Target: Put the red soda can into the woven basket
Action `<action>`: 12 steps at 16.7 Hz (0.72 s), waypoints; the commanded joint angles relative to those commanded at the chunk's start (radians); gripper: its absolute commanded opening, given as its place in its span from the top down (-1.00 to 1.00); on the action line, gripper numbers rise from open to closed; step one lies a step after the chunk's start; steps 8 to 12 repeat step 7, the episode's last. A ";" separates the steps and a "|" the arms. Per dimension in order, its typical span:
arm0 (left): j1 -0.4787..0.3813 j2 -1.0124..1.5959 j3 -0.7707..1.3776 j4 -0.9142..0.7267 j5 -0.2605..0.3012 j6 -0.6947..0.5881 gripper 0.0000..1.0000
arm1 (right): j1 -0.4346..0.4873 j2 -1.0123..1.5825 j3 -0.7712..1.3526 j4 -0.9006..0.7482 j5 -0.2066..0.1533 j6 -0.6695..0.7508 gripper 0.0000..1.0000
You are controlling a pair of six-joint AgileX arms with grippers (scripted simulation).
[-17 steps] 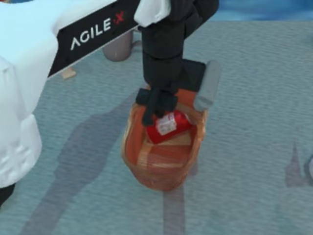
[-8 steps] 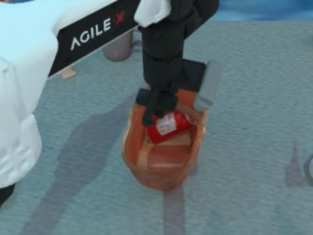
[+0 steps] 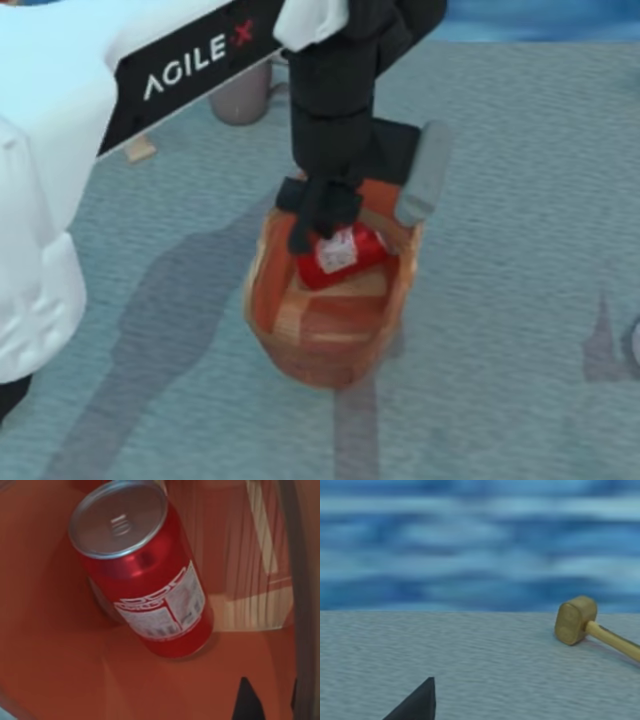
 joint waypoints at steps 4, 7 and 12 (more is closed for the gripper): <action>0.035 -0.004 0.120 -0.128 0.000 0.020 1.00 | 0.000 0.000 0.000 0.000 0.000 0.000 -1.00; 0.052 -0.010 0.170 -0.179 0.001 0.029 1.00 | 0.000 0.000 0.000 0.000 0.000 0.000 -1.00; 0.052 -0.010 0.170 -0.179 0.001 0.029 1.00 | 0.000 0.000 0.000 0.000 0.000 0.000 -1.00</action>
